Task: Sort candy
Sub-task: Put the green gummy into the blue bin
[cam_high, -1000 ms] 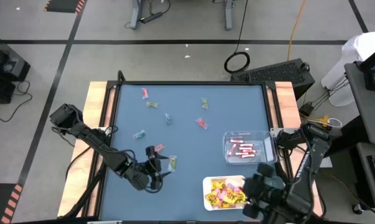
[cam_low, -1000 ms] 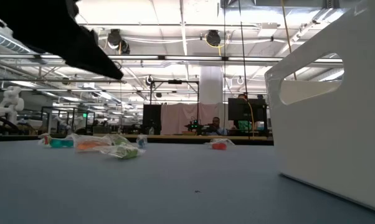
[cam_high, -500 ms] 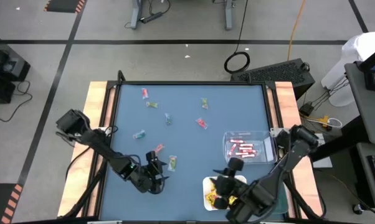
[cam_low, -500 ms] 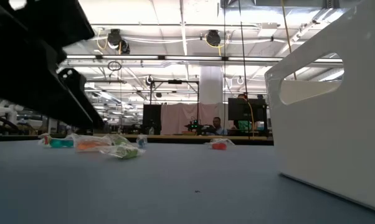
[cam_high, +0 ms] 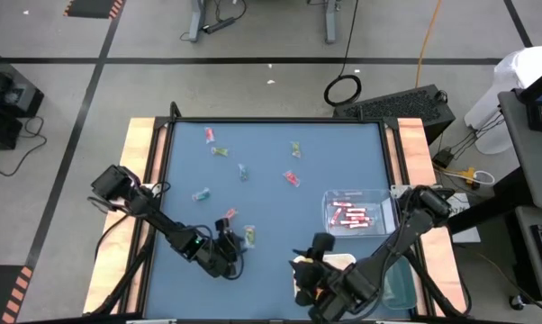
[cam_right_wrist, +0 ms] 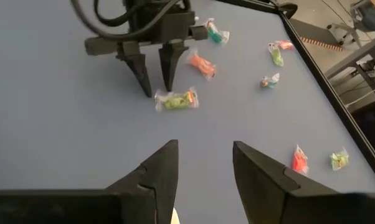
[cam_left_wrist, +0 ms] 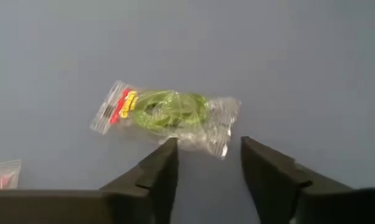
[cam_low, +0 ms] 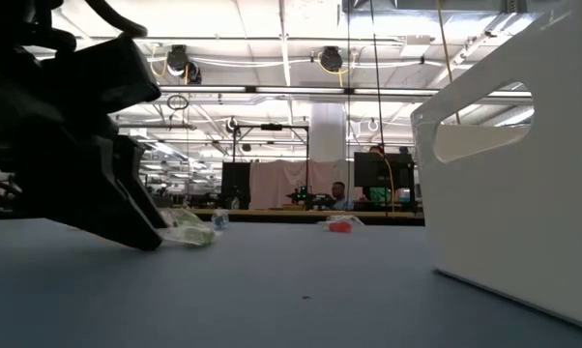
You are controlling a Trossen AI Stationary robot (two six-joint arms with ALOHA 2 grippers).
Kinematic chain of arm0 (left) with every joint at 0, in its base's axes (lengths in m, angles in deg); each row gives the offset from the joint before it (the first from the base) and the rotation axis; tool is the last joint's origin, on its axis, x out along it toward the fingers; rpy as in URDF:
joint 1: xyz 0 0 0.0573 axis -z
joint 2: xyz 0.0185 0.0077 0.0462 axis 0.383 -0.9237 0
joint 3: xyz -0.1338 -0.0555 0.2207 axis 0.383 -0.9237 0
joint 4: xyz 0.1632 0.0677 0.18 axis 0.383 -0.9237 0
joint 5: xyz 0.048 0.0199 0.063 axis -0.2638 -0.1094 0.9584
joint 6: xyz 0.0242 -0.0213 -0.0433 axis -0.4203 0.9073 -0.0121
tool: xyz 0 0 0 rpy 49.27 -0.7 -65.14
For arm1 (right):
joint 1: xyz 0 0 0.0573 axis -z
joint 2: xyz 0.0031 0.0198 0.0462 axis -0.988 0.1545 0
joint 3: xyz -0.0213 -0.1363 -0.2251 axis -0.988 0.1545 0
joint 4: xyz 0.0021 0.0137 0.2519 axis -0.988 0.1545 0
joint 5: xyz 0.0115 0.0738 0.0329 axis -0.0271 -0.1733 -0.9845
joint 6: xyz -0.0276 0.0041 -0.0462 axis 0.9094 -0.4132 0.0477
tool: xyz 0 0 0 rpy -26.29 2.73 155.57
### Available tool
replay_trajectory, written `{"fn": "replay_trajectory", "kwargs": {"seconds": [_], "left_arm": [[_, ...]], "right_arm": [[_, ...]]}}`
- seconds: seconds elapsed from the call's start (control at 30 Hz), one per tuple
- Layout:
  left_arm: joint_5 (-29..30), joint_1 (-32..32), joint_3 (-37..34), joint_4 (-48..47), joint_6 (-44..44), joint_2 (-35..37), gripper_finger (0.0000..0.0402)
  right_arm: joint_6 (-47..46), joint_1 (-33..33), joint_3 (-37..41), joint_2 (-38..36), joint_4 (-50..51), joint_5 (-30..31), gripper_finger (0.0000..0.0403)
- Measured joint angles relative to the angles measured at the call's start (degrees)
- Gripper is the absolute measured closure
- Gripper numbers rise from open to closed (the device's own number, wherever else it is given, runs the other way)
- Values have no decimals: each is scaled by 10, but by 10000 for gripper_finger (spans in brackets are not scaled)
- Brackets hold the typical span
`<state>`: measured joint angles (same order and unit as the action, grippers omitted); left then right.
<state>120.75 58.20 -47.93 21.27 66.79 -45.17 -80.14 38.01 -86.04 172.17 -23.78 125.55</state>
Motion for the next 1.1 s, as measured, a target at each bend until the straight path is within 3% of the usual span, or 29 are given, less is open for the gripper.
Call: {"fn": "replay_trajectory", "kwargs": {"seconds": [0.3,0.6,0.9,1.1], "left_arm": [[4,-1,0,32,-77,-6,390],[15,2,6,56,-133,4,397],[13,19,45,61,-274,86,397],[9,29,48,66,-332,165,397]], "right_arm": [[8,8,0,0,-32,26,261],[19,8,0,1,-54,44,261],[41,20,20,22,-87,57,260],[55,27,25,33,-96,58,216]]}}
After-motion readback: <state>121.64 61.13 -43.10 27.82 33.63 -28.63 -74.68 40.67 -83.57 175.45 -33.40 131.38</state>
